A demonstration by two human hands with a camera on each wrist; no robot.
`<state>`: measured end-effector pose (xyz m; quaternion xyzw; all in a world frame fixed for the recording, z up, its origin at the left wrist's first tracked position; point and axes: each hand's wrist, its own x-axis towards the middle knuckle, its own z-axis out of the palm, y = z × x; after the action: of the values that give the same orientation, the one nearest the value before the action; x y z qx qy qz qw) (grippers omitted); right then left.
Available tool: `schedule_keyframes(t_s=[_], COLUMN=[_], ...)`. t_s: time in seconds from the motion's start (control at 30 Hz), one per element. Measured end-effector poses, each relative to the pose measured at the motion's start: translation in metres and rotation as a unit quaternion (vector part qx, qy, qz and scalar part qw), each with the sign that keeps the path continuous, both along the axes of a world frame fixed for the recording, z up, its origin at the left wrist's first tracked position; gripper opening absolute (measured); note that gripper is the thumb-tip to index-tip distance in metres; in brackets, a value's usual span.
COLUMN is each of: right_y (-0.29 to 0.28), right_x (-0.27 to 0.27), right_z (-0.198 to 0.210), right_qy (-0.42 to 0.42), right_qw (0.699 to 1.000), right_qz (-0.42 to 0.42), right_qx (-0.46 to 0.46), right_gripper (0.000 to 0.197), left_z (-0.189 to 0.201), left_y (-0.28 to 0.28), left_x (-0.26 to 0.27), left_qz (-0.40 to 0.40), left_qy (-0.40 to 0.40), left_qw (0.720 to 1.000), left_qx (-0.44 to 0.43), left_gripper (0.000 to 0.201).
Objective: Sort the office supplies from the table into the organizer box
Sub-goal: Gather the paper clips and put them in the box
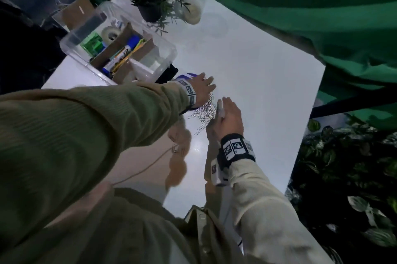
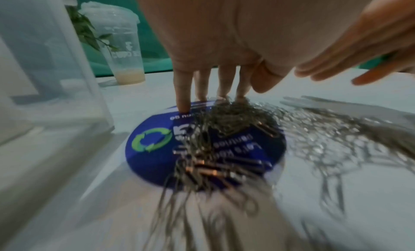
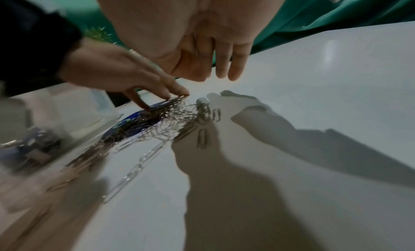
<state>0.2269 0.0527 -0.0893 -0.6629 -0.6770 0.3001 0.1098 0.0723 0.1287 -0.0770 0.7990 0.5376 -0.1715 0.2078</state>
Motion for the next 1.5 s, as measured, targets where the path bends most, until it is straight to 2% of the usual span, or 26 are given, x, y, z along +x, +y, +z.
schedule_keyframes(t_s=[0.1, 0.13, 0.23, 0.33, 0.43, 0.47, 0.53, 0.73, 0.9, 1.17, 1.23, 1.37, 1.5], right_y=[-0.002, -0.004, -0.005, -0.003, -0.002, -0.001, 0.0, -0.001, 0.0, 0.005, 0.004, 0.002, 0.005], right_x=[0.001, -0.002, -0.011, -0.019, -0.027, -0.031, -0.035, -0.044, -0.05, -0.057, -0.059, -0.064, -0.072], right_z=[-0.001, -0.001, -0.003, -0.004, -0.001, 0.0, 0.004, 0.013, 0.012, 0.023, 0.028, 0.044, 0.064], right_qy=[-0.009, -0.019, -0.056, -0.104, -0.124, -0.13, -0.139, -0.122, -0.166, -0.19, -0.169, -0.072, 0.031], right_qw=[1.0, 1.0, 0.998, 0.994, 0.991, 0.99, 0.988, 0.991, 0.982, 0.976, 0.982, 0.996, 0.99], right_qz=[-0.005, -0.001, 0.006, 0.02, 0.031, 0.037, 0.046, 0.037, 0.078, 0.087, 0.059, -0.017, -0.119], right_qx=[-0.007, -0.011, -0.017, -0.023, -0.028, -0.031, -0.046, -0.033, -0.037, -0.055, -0.052, -0.052, -0.074], right_gripper=[0.055, 0.053, 0.05, 0.045, 0.033, 0.03, 0.029, 0.049, 0.033, 0.028, 0.028, 0.026, 0.022], left_z=[-0.008, -0.012, -0.023, -0.021, -0.007, -0.003, -0.005, 0.009, 0.017, 0.049, 0.059, 0.078, 0.093], left_y=[-0.022, -0.03, -0.047, -0.051, -0.054, -0.056, -0.06, -0.065, -0.076, -0.096, -0.099, -0.103, -0.093], left_x=[-0.006, -0.01, -0.028, -0.04, -0.038, -0.038, -0.037, -0.037, -0.043, -0.054, -0.06, -0.08, -0.105], left_qz=[-0.021, -0.029, -0.083, -0.091, -0.022, -0.001, 0.037, 0.159, 0.237, 0.317, 0.321, 0.352, 0.387], left_qy=[-0.012, -0.039, -0.082, -0.07, -0.039, -0.025, -0.044, -0.145, -0.194, -0.274, -0.3, -0.338, -0.35], left_qw=[0.998, 0.996, 0.984, 0.973, 0.996, 0.999, 0.998, 0.977, 0.952, 0.906, 0.894, 0.867, 0.845], left_qx=[0.049, 0.08, 0.136, 0.199, 0.077, 0.048, 0.024, -0.005, 0.011, 0.067, 0.084, 0.1, 0.116], left_gripper=[0.048, 0.046, 0.036, 0.02, 0.032, 0.034, 0.035, 0.027, 0.021, 0.019, 0.017, 0.013, 0.01])
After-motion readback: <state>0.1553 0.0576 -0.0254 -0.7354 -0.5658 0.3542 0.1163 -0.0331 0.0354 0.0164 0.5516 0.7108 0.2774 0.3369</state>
